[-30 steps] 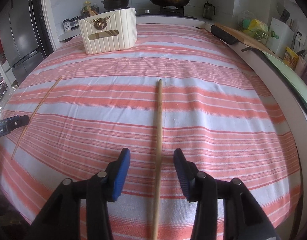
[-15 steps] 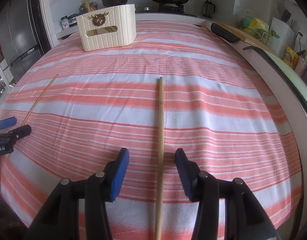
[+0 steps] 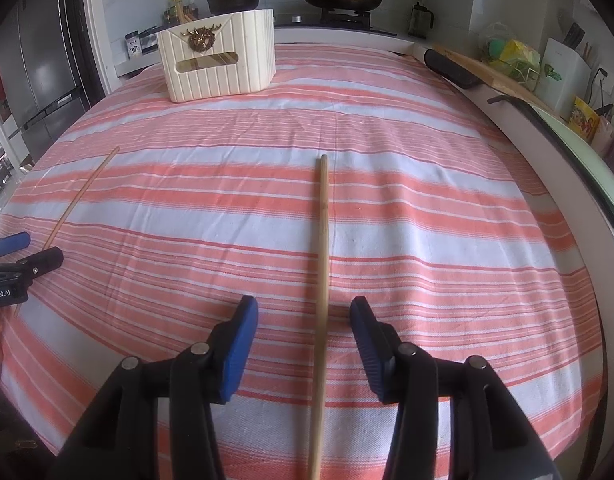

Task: Organize utensils
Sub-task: 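Close the left tool on a chopstick while the right tool grasps another chopstick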

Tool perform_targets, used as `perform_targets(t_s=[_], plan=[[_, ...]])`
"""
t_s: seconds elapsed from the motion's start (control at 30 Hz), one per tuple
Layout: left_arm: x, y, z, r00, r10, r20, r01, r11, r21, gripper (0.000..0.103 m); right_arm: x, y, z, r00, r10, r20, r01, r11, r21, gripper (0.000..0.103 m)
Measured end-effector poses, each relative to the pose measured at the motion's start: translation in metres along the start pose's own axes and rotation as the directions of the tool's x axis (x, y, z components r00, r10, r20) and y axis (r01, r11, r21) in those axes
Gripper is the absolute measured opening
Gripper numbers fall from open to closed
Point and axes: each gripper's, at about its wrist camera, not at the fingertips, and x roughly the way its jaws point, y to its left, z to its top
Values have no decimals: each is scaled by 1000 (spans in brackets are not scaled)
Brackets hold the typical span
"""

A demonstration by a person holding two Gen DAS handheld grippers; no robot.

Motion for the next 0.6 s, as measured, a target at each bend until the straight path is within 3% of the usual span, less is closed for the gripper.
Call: perform_targets(t_s=[0.27, 0.5, 0.6], plan=[[-1, 5, 6, 998, -30, -51, 32, 999, 36, 101, 3, 0, 10, 998, 4, -62, -4, 1000, -7, 49], [-8, 39, 57, 982, -183, -52, 184, 983, 1, 101, 8, -17, 45, 976, 138, -170, -143, 990, -18, 49], [7, 27, 76, 976, -196, -94, 203, 976, 76, 99, 24, -21, 61, 958, 176, -228, -183, 983, -8, 49]])
